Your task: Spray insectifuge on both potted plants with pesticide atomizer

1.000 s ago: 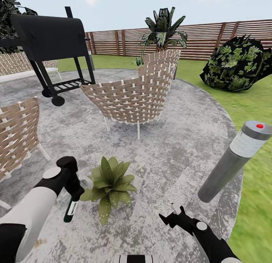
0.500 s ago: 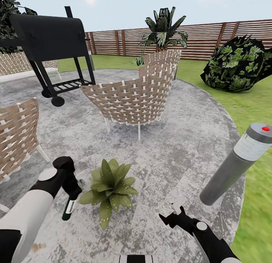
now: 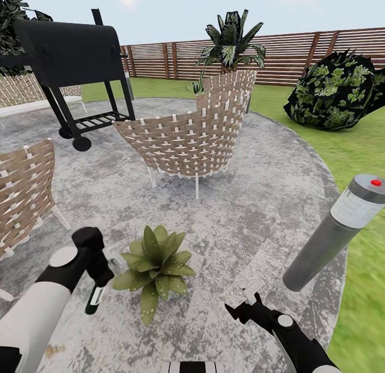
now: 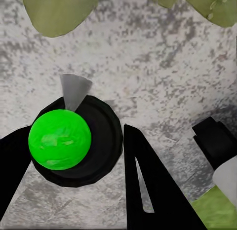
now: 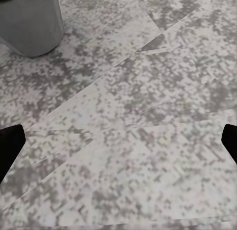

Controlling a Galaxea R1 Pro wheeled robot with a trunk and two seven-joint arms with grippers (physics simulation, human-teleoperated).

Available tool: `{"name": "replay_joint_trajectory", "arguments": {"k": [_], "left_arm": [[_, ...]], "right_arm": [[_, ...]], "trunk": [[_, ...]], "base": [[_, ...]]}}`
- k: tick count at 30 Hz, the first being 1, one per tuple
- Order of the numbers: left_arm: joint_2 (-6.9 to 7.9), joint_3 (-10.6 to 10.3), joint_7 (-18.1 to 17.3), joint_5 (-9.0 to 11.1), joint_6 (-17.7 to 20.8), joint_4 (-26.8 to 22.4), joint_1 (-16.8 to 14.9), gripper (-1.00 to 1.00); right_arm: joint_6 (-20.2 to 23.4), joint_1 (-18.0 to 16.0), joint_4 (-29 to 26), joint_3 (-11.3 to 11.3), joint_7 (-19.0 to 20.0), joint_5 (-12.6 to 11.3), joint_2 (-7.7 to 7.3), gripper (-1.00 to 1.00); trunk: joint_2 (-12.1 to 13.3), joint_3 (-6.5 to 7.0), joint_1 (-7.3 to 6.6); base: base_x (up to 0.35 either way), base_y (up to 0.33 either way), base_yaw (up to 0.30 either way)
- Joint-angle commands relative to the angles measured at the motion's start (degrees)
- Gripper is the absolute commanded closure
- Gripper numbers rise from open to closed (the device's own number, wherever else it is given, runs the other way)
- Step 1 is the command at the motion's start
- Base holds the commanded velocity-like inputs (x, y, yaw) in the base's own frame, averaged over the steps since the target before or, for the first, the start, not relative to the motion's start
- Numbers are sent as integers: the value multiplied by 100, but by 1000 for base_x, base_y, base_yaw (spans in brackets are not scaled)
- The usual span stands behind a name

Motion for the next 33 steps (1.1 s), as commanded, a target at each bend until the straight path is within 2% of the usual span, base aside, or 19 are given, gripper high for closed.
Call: {"name": "replay_joint_trajectory", "arguments": {"k": [1, 4, 8, 11, 13, 15, 17, 19, 23, 25, 28, 31, 33], "left_arm": [[13, -16, -54, -49, 56, -4, 21, 100], [30, 4, -54, -46, 59, 38, 83, 100], [-14, 17, -54, 24, 75, 39, 345, 100], [-64, 18, -54, 491, 84, 22, 428, 100], [-62, -15, -54, 891, 70, 5, 438, 100], [-16, -21, -54, 1042, -20, -1, 439, 100], [29, -11, -54, 1040, -302, 13, 441, 100], [160, 10, -54, 1026, -769, 59, 466, 100], [479, 33, -54, 1042, -976, 73, 537, 100], [525, 38, -54, 1061, -992, 28, 543, 100], [487, 35, -54, 1075, -997, -5, 546, 100], [159, 8, -54, 1030, -980, -24, 517, 100], [96, 4, -26, 1017, -974, -22, 502, 100]], "right_arm": [[-35, -2, 4, 11, -3, 57, -3, -100], [-36, -2, 9, 14, -5, 58, 6, -100], [-43, -2, 10, 14, -3, 55, 0, -100], [-51, -2, 15, 14, -2, 59, 4, -100], [-50, -2, 13, 14, -2, 60, 5, -100], [-48, -2, 18, 14, -2, 62, 6, -100], [-49, -2, 18, 14, -2, 62, 6, -100], [-47, -2, 19, 14, -2, 62, 6, -100], [-45, -2, 19, 14, -2, 62, 6, -100], [-44, -2, 19, 14, -2, 62, 6, -100], [-45, -2, 19, 14, -2, 62, 6, -100], [-47, -2, 19, 14, -2, 62, 6, -100], [-45, -2, 19, 14, -2, 62, 6, -100]], "trunk": [[-2, -5, -1], [-2, -5, -1], [-2, -5, -1], [-2, -5, -1], [-2, -5, -1], [-2, -5, -1], [-2, -5, -1], [-2, -5, -1], [-2, -5, -1], [-2, -5, -1], [-2, -5, -1], [-2, -5, -1], [-2, -5, -1]], "base": [[0, 0, 0], [0, 0, 0], [0, 0, 0], [0, 0, 0], [0, 0, 0], [0, 0, 0], [0, 0, 0], [0, 0, 0], [0, 0, 0], [0, 0, 0], [0, 0, 0], [0, 0, 0], [0, 0, 0]]}}
